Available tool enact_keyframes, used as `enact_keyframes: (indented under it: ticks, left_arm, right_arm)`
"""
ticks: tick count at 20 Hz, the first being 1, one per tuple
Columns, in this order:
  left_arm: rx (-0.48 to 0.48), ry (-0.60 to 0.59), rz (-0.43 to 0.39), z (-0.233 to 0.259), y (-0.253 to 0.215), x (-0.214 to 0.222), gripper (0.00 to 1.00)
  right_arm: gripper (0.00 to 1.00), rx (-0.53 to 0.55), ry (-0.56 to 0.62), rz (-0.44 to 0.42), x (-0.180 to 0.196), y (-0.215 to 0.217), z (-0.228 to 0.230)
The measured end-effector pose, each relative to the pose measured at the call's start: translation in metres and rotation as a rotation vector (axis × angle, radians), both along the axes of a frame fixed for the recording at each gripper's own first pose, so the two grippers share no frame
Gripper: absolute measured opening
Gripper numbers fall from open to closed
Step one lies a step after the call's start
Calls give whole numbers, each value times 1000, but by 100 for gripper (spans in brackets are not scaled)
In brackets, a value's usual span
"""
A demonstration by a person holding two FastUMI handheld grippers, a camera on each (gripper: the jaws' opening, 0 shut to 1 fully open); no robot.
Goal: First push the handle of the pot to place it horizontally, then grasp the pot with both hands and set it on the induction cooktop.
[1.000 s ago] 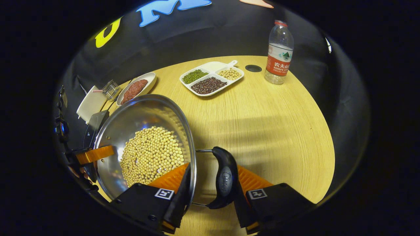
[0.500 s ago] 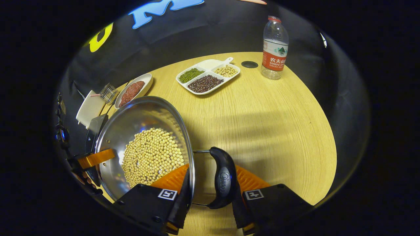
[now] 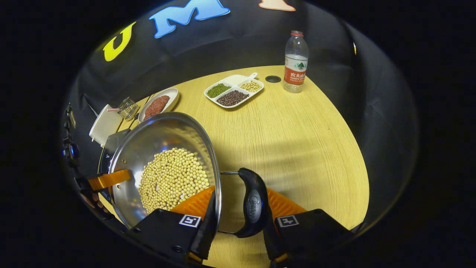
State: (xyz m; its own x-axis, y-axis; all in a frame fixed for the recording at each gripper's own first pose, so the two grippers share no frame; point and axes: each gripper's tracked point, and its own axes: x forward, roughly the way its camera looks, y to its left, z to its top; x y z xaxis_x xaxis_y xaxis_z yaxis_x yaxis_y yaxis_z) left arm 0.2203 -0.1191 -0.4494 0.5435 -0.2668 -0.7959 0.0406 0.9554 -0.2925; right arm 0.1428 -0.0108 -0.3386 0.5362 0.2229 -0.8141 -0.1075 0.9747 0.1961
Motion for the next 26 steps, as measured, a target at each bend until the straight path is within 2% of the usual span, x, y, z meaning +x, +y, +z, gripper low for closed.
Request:
enact_keyframes:
  ticks: [1,2,8,9,11,12,17,18,20,21,22,23,26]
  left_arm:
    - [1,-5,-8,2,0,2,55]
    - [3,-8,-16,2,0,3,52]
    - [18,-5,-36,4,-1,7,52]
    - [21,-13,-36,3,-1,8,55]
    - [24,-29,-33,3,-2,6,52]
    - [23,-32,-28,3,-2,6,52]
    - [13,-41,2,0,-1,-1,52]
    - [12,-42,8,0,0,-2,55]
    - [18,-53,19,1,1,-3,55]
    - [24,-60,23,2,0,-4,52]
    - [29,-59,29,3,-1,-5,55]
    - [30,-59,37,6,1,-6,52]
    - [30,-65,59,5,3,-10,52]
  right_arm:
    - [58,3,0,-9,-7,1,5]
    - [60,5,-1,-14,-14,2,9]
    - [58,21,-3,-19,-48,26,31]
    - [60,25,-3,-20,-52,32,34]
    - [58,29,-5,-13,-58,45,39]
    - [60,30,-8,-7,-59,52,42]
    - [58,22,-36,21,-63,90,57]
    - [58,23,-40,25,-62,98,58]
    - [58,27,-38,35,-62,116,59]
    - [58,28,-33,41,-63,126,57]
    - [60,30,-33,48,-62,136,57]
    - [60,30,-33,55,-60,146,57]
    - [58,29,-44,77,-56,177,60]
